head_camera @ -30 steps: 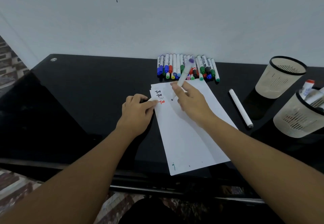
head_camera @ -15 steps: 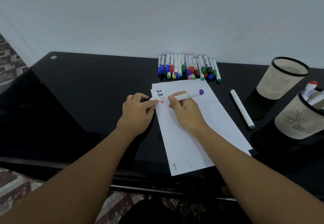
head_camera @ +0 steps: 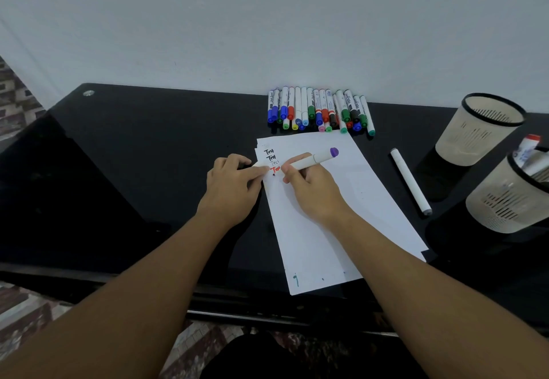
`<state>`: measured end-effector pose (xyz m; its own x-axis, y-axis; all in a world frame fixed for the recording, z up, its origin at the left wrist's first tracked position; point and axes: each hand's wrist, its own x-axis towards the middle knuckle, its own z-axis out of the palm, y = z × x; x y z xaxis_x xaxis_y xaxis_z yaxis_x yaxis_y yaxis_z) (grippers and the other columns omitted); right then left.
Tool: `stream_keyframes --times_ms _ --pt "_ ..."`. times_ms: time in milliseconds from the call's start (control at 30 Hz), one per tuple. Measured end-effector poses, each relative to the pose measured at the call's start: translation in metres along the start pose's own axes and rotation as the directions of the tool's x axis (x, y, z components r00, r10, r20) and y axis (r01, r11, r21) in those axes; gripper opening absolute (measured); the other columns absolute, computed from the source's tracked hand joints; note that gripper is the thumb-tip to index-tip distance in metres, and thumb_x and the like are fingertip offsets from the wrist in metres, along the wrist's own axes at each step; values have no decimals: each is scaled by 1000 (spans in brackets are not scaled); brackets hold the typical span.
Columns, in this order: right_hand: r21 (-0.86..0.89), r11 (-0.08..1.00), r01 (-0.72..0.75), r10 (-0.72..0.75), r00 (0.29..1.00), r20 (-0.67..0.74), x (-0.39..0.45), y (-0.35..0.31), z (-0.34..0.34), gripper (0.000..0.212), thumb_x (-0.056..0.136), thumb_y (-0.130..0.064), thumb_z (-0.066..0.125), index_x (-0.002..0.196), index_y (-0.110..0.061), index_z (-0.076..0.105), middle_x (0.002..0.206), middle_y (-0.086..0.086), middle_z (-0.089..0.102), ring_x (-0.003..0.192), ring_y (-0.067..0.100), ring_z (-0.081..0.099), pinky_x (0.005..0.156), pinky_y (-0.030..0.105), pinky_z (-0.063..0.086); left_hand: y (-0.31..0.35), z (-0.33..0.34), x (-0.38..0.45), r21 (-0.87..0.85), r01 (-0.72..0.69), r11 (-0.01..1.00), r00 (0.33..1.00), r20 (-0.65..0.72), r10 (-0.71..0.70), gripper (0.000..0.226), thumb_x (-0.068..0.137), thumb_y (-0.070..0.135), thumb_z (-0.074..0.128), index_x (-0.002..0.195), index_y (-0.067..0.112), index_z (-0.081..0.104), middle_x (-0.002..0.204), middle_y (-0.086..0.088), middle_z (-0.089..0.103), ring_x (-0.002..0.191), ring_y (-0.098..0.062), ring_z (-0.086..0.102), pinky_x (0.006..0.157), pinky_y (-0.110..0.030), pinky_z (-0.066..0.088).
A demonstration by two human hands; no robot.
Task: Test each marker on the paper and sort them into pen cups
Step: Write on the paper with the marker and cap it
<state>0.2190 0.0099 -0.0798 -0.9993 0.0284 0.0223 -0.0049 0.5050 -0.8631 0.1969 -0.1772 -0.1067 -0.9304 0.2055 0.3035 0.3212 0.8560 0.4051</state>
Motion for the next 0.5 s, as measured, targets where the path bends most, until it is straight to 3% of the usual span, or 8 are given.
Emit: stream_keyframes --times_ms 500 --pt "-38 999 13 -13 1000 -15 -1 -1 0 17 108 -37 48 110 -26 60 97 -7 70 98 11 66 95 40 55 0 -1 1 0 11 1000 1000 7 -11 29 103 34 54 128 39 68 129 4 53 121 -21 40 105 -43 36"
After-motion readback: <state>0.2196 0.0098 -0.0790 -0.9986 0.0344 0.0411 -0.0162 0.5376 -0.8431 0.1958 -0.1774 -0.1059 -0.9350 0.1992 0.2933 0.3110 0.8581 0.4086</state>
